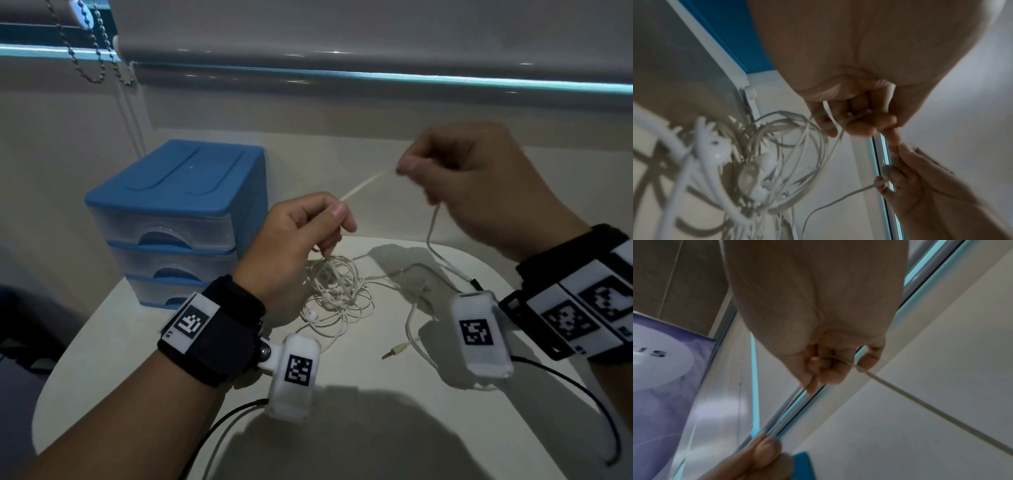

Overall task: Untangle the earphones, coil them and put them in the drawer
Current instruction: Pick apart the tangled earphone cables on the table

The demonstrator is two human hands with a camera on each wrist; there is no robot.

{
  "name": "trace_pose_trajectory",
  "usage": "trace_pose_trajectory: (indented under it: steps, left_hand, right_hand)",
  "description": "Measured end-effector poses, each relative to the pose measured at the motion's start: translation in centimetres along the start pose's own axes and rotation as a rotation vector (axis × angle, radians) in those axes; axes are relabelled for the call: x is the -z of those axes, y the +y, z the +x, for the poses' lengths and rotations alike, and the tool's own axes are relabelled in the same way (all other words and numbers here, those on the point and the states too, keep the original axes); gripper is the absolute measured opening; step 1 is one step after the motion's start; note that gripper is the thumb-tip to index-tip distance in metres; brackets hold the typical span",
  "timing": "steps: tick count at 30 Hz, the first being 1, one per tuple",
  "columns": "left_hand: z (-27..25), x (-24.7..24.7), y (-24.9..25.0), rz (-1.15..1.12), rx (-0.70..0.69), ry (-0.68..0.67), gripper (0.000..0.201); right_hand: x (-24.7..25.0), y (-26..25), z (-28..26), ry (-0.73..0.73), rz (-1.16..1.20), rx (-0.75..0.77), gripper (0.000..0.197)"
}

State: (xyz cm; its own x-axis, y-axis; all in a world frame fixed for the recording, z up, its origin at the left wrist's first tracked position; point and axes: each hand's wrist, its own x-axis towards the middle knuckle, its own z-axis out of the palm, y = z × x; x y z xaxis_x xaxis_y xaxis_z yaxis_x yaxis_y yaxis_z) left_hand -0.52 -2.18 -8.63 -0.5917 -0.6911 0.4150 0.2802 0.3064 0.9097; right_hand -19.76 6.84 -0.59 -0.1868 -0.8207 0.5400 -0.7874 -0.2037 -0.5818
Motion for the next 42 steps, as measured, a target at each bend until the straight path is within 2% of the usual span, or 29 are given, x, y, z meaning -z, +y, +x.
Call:
trace_pose_trajectory:
  steps: [6,9,11,12,14,19,20,21,22,24,25,27,28,30,32,33,39,42]
  left_hand:
    - [0.5,0.7,0.0,0.040,-0.024,0.060,0.027]
    - [0.6,0.8,-0.1,0.008,-0.022,0.034,0.027]
    - [0.6,0.8,-0.1,-0.039,-0.017,0.040,0.027]
    - [0.6,0.8,-0.1,-0.061,-0.017,0.050,0.027]
    - [0.6,0.8,0.0,-0.088,-0.020,0.062,0.028]
    - [0.3,0.5,0.3,-0.023,0.003,0.032,0.028]
    - [0.2,0.5,0.3,-0.006,0.013,0.028,0.028]
    - [0.2,0.6,0.4,0.008,0.025,0.026,0.028]
    - [0.1,0.6,0.4,0.021,0.037,0.024,0.028]
    - [0.0,0.6,0.5,0.033,0.059,0.011,0.028]
    - [-0.1,0.4,0.5,0.027,0.066,-0.008,0.027]
    - [-0.3,0.2,0.6,-0.005,0.077,-0.049,0.025]
    - [-0.3,0.1,0.6,-0.022,0.083,-0.061,0.024]
    - [-0.3,0.0,0.5,-0.043,0.084,-0.079,0.020]
    - [-0.2,0.1,0.5,-0.052,0.084,-0.063,0.023]
    - [-0.2,0.2,0.6,-0.045,0.081,-0.045,0.023]
    - [-0.3,-0.2,0.8,-0.031,0.079,0.016,0.024]
    - [-0.4,-0.4,0.8,-0.101,0.101,0.048,0.024]
  right_hand:
    - [3.5,3.5,1.0,0.520,0.132,-0.205,0.014]
    - [5.4,4.4,1.2,0.662,0.229,-0.258,0.015]
    - [6.1,4.8,1.2,0.676,0.294,-0.306,0.013]
    - [6.0,4.8,1.1,0.638,0.305,-0.342,0.013]
    - [5.4,4.8,0.7,0.467,0.262,-0.400,0.020]
    - [3.0,2.5,-1.5,-0.191,0.015,-0.291,0.017]
    - [2.5,2.0,-1.7,-0.287,-0.049,-0.284,0.014]
    - [2.0,1.6,-1.9,-0.319,-0.094,-0.270,0.010]
    - [1.7,1.2,-2.0,-0.288,-0.108,-0.248,0.015]
    - [0.9,0.2,-1.8,-0.220,-0.040,-0.189,0.036]
    - [0.5,-0.4,-1.6,-0.250,-0.019,-0.138,0.046]
    - [-0.4,-1.4,-1.3,-0.418,-0.045,-0.033,0.064]
    - [-1.0,-1.5,-1.2,-0.501,-0.081,0.000,0.066]
    - [-1.9,-1.5,-0.9,-0.568,-0.132,0.031,0.048]
    - [-2.1,-1.5,-0.7,-0.511,-0.107,0.032,0.019]
    - [-1.9,-1.4,-0.6,-0.448,-0.072,0.029,0.016]
    - [0.8,1.0,0.6,0.119,0.303,-0.094,0.023]
    - [2.3,2.2,1.6,0.363,0.355,-0.140,0.027]
